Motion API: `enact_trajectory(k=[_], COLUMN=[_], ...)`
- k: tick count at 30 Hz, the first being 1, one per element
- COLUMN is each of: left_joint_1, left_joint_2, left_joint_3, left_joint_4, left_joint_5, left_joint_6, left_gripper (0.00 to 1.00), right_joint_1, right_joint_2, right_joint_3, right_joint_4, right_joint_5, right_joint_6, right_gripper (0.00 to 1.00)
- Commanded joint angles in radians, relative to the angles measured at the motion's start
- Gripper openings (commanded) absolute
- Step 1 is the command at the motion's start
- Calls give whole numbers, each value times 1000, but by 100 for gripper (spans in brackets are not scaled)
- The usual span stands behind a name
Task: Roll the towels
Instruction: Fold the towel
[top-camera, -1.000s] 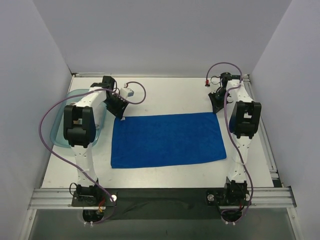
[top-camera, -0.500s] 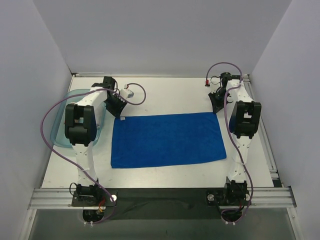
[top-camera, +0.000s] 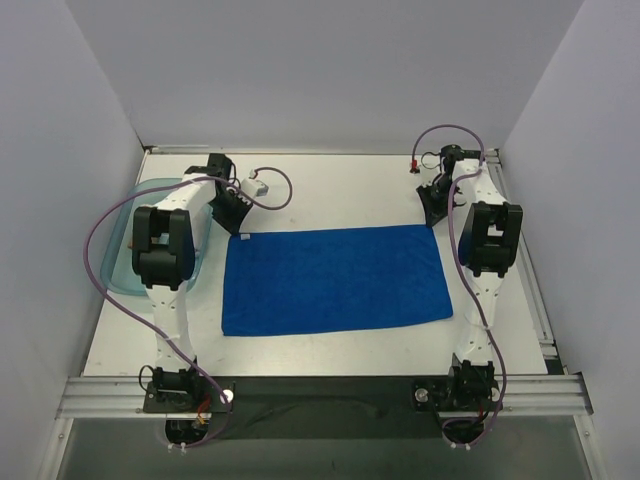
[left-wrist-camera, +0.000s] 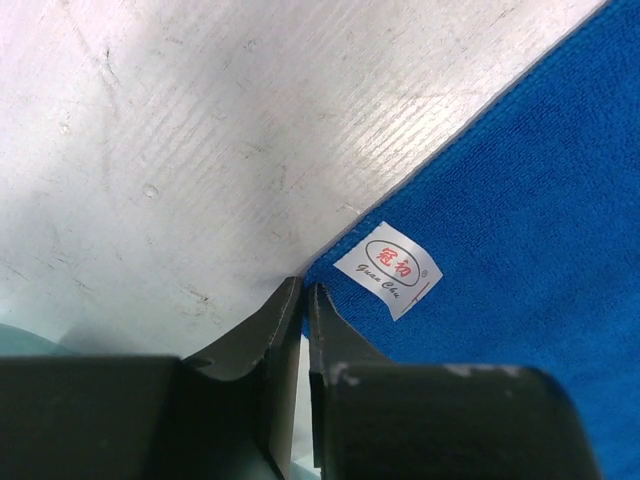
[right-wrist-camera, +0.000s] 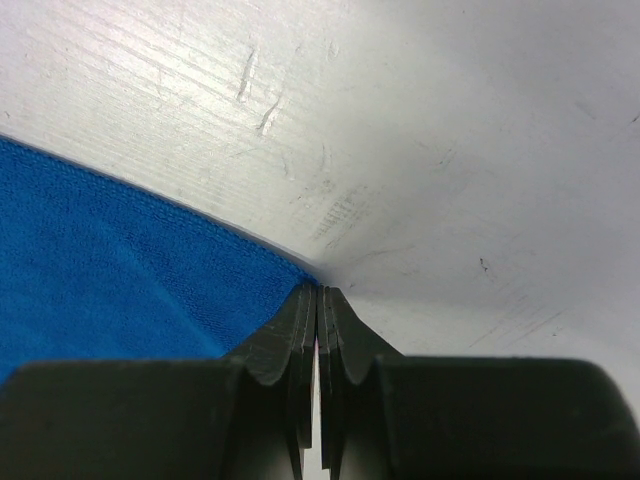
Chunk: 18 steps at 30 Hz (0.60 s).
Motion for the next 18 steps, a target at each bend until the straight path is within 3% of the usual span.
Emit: enact_trajectory(k=[1,6,18], left_joint_1=[0,2,32], left_joint_2=[19,23,-25], left_joint_3=[42,92,167], left_joint_4=[-18,-19,-21], left_joint_5=[20,48,103], left_joint_6=[5,-24,-43], left_gripper=[15,0,0], right_joint_1=[-3,-17,-40], right_joint_2=[-26,-35,-81], right_joint_3=[-1,24,80], right_joint_4=[-36,-31,-19], right_joint_5=[22,14,-27], right_joint_6=[-18,-12,-4], right_gripper=[0,0,0])
